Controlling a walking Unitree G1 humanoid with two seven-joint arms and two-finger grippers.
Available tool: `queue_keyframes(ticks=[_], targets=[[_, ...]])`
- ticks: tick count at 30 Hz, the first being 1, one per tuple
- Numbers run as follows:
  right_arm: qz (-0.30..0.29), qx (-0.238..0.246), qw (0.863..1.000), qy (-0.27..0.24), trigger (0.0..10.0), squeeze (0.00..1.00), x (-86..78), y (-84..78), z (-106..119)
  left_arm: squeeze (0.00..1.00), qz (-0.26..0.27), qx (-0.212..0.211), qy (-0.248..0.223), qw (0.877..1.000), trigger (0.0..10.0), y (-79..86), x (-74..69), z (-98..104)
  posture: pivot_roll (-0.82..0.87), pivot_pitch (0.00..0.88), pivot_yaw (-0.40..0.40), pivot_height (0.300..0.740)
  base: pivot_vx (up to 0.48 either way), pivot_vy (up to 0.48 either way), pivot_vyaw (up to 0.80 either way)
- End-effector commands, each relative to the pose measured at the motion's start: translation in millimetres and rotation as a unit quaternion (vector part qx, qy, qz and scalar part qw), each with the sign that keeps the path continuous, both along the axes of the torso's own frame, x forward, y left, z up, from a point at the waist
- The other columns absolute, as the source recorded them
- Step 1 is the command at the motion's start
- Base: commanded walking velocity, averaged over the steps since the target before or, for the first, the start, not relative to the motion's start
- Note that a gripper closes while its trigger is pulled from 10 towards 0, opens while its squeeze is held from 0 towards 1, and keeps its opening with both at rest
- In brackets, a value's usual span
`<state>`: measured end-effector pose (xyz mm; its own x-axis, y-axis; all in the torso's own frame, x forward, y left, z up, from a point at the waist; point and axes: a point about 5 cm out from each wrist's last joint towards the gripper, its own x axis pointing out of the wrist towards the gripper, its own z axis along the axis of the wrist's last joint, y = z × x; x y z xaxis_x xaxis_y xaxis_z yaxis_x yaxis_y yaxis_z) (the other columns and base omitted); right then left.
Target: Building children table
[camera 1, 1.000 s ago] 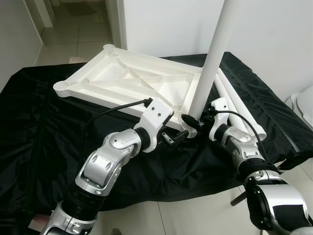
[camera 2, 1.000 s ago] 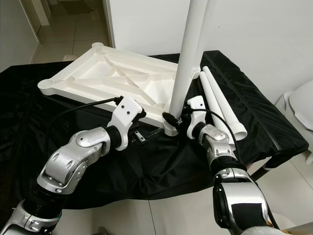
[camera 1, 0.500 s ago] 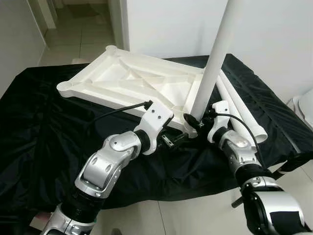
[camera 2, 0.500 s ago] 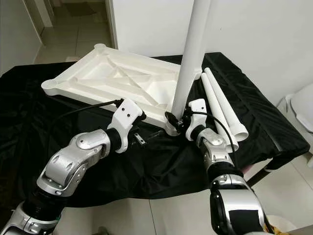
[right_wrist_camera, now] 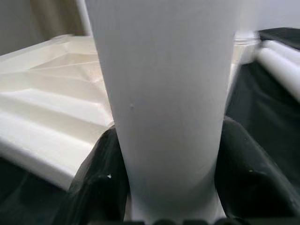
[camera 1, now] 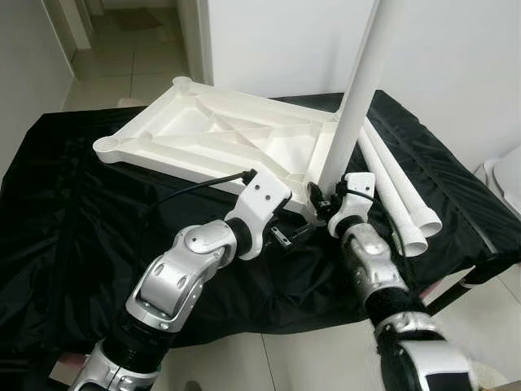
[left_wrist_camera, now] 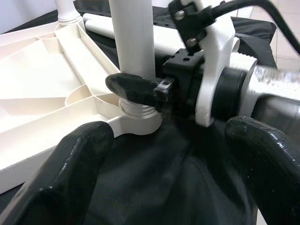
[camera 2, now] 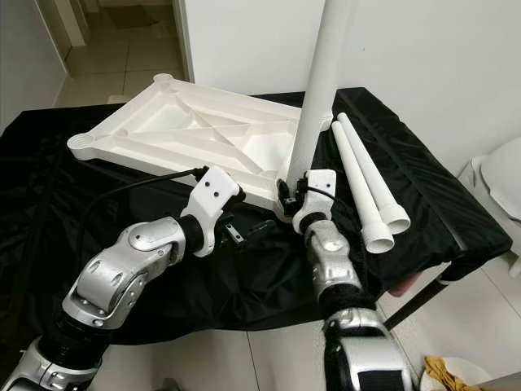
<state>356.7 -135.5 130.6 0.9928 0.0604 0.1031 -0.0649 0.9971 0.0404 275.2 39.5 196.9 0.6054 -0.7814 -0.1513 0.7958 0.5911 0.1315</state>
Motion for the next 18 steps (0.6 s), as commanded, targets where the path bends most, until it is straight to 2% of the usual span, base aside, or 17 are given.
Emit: queue_keyframes(ticks=[1, 8, 10, 11, 18], targets=[[-0.067, 0.012, 0.997, 0.022, 0.0, 0.0, -5.6, -1.2, -8.6, 0.0, -0.008, 0.004, 0.005, 1.0, 10.0, -1.3, -3.4, -1.7, -0.06, 0.0, 0.008, 0.74, 0.0, 0.0, 0.0], [-0.112, 0.022, 0.993, 0.027, 0.0, 0.0, -13.4, 11.6, -10.0, 0.0, -0.009, 0.003, 0.006, 1.0, 10.0, -1.5, -4.0, -2.0, -0.06, 0.0, 0.007, 0.74, 0.0, 0.0, 0.0], [-0.115, 0.026, 0.993, 0.026, 0.0, 0.0, -16.3, 17.6, -10.0, 0.0, -0.009, 0.004, 0.007, 1.0, 10.0, -1.6, -4.3, -2.3, -0.06, 0.0, 0.007, 0.74, 0.0, 0.0, 0.0], [-0.114, 0.031, 0.993, 0.025, 0.0, 0.0, -19.8, 25.7, -9.4, 0.0, -0.009, 0.003, 0.007, 1.0, 10.0, -2.0, -4.8, -2.7, -0.06, 0.0, 0.006, 0.74, 0.0, 0.0, 0.0], [-0.109, 0.026, 0.993, 0.029, 0.0, 0.0, -20.3, 26.7, -7.6, 0.0, -0.007, 0.002, 0.008, 1.0, 10.0, -2.1, -5.3, -2.6, -0.05, 0.0, 0.001, 0.74, 0.0, 0.0, 0.0]])
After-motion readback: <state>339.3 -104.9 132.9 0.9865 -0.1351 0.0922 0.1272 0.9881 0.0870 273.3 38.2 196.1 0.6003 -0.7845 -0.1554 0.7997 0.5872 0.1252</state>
